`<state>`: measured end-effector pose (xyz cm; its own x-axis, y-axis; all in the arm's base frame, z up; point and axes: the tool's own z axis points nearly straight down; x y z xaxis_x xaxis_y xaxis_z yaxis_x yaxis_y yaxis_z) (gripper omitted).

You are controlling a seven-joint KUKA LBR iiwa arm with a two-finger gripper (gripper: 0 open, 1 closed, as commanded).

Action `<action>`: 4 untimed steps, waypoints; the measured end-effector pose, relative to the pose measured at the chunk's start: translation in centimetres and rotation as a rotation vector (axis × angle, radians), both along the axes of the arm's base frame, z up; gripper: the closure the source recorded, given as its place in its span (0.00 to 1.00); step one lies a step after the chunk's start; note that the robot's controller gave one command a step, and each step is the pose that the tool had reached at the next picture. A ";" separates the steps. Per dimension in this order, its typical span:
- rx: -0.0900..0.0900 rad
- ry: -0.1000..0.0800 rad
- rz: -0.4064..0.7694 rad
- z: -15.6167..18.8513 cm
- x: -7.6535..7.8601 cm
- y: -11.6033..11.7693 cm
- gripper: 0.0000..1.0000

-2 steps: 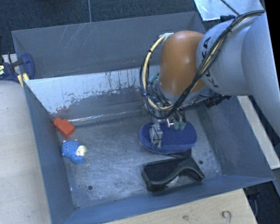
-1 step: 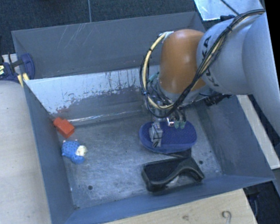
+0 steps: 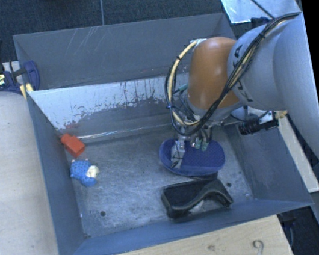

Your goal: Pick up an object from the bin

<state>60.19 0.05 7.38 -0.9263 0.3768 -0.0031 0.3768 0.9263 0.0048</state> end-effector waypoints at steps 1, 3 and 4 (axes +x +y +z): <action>-0.001 -0.001 0.002 0.3 0.2 0.0 0.00; -0.004 -0.004 0.004 5.2 0.8 -0.2 1.00; -0.003 -0.001 0.006 6.8 0.9 -0.3 1.00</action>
Offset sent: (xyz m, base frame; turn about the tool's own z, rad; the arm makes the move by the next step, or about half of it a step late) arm 0.0000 0.0000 0.0000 0.0000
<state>61.06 -0.22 14.22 -0.9287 0.3707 -0.0056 0.3707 0.9287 0.0020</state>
